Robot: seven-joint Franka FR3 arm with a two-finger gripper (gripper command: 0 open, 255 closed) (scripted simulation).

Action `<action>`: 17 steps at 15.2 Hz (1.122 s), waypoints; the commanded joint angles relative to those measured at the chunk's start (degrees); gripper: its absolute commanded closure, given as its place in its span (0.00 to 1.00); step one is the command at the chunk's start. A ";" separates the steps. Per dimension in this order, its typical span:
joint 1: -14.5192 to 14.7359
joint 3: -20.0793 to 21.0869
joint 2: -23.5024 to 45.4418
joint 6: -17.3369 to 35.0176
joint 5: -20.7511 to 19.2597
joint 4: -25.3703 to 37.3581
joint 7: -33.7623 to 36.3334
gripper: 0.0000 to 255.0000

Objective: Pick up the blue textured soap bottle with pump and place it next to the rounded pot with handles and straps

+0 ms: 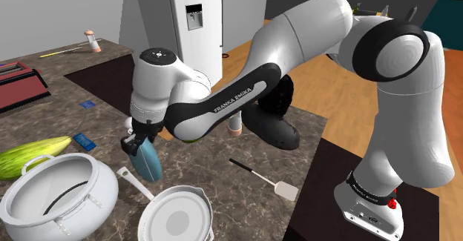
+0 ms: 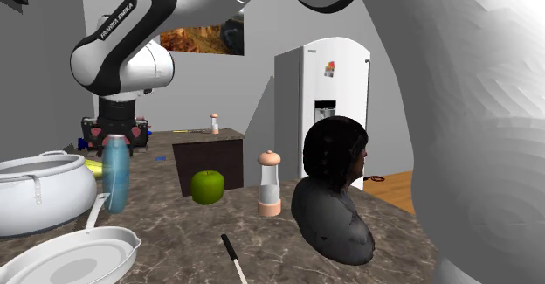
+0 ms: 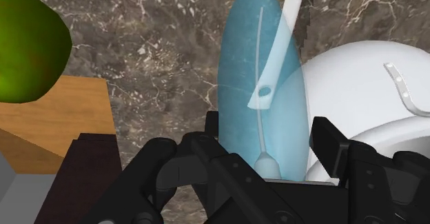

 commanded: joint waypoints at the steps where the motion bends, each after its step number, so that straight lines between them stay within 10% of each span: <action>1: 0.16 -0.29 0.71 1.21 -0.46 -0.44 0.37 1.00; 13: 0.59 -1.02 2.34 3.83 -1.51 -1.47 1.30 1.00; 14: 0.59 -1.02 2.35 3.84 -1.51 -1.47 1.30 0.00; 17: 0.59 -1.02 2.36 3.85 -1.52 -1.47 1.29 0.00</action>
